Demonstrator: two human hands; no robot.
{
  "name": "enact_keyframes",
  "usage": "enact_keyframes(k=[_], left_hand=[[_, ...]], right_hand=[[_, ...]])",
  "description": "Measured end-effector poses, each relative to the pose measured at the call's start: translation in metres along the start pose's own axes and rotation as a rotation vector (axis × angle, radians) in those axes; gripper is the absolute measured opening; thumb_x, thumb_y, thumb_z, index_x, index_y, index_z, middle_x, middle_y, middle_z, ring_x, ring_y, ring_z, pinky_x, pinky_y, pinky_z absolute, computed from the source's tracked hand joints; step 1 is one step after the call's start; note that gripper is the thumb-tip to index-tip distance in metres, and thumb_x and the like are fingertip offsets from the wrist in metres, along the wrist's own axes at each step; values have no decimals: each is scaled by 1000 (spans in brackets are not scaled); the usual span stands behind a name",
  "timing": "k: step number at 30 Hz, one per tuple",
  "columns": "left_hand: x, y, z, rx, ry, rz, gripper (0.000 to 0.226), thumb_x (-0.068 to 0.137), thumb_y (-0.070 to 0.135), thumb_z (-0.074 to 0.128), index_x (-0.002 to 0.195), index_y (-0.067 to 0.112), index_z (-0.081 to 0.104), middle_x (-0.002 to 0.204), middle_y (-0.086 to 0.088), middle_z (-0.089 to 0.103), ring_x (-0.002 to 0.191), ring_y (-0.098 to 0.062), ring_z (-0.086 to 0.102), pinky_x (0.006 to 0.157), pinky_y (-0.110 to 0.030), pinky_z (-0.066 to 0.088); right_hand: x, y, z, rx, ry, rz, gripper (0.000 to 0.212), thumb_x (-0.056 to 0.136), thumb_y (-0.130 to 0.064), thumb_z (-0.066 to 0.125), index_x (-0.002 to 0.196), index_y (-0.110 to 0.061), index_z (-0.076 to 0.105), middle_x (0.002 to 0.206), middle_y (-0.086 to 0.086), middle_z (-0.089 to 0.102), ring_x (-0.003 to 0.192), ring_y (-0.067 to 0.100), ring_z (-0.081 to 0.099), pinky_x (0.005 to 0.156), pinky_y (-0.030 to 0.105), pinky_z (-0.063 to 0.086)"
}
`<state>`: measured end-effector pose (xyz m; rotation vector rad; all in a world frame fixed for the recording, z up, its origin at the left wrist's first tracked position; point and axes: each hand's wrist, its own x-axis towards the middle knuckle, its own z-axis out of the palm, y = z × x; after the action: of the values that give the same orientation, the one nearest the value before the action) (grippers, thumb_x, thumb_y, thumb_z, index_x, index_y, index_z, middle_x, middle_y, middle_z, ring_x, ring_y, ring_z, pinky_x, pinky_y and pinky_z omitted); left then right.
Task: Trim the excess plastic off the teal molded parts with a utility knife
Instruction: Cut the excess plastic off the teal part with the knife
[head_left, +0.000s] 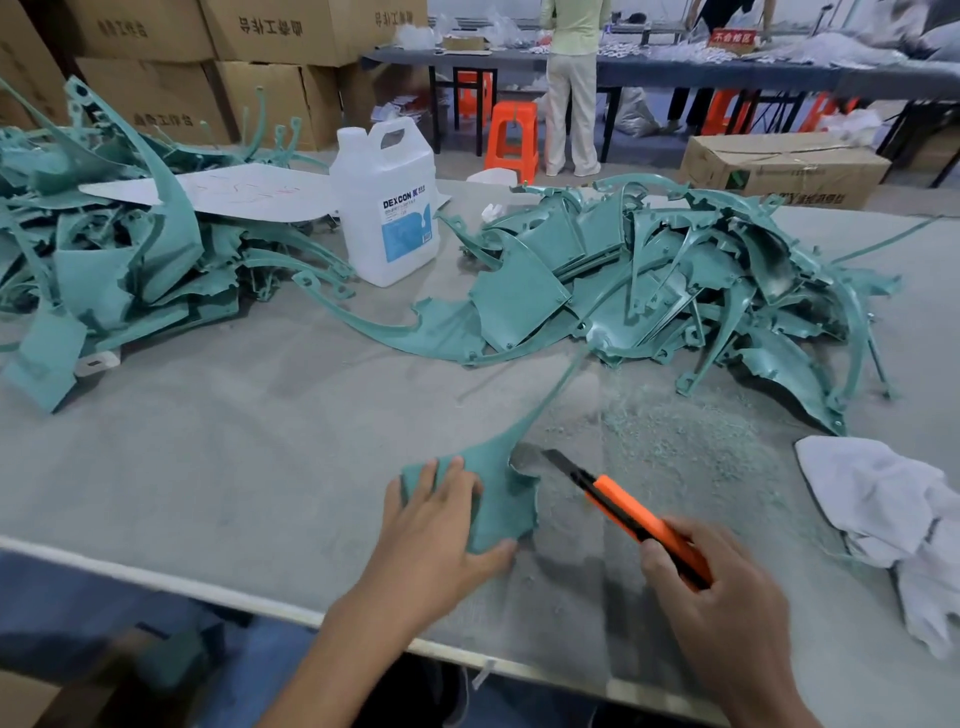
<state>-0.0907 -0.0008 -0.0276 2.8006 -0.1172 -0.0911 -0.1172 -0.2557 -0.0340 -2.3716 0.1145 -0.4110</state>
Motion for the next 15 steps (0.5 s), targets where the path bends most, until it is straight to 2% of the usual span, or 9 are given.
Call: enact_keyframes(k=[2,5,7,11,15], left_hand=[[14,-8,2,-12,-35,10,70,82,67,50,140,32,31,164,2,18,152,-15,9,122,-47,4],[27,-15,5,-102,-36,16,90,77,77,51,149,31,22,167,6,8,153,-11,-1,124,-45,3],[29,-16,12,-140,4,20,95,74,87,49,148,33,23,167,9,8,152,-7,-3,124,-43,1],[31,-23,20,-141,16,39,90,77,87,46,148,34,27,167,12,6,152,-6,-5,123,-39,-6],[32,-26,22,-124,11,48,91,77,89,41,148,34,29,167,11,5,152,-7,-5,124,-40,-5]], right_hand=[[0,1,0,-28,-3,-19,37,75,-25,84,84,-51,59,76,-15,62,72,20,66,65,33,44],[-5,-1,0,-50,42,-68,12,72,-50,71,81,-47,65,76,-15,65,70,17,68,61,31,49],[-7,-1,1,-85,37,-101,23,72,-63,61,82,-44,69,78,-17,66,70,12,68,60,28,50],[-5,3,5,-124,29,-95,24,79,-64,72,85,-40,73,82,-15,69,78,16,71,63,31,51],[-5,7,7,-132,65,-133,31,81,-65,63,90,-38,75,84,-12,69,85,12,64,67,29,49]])
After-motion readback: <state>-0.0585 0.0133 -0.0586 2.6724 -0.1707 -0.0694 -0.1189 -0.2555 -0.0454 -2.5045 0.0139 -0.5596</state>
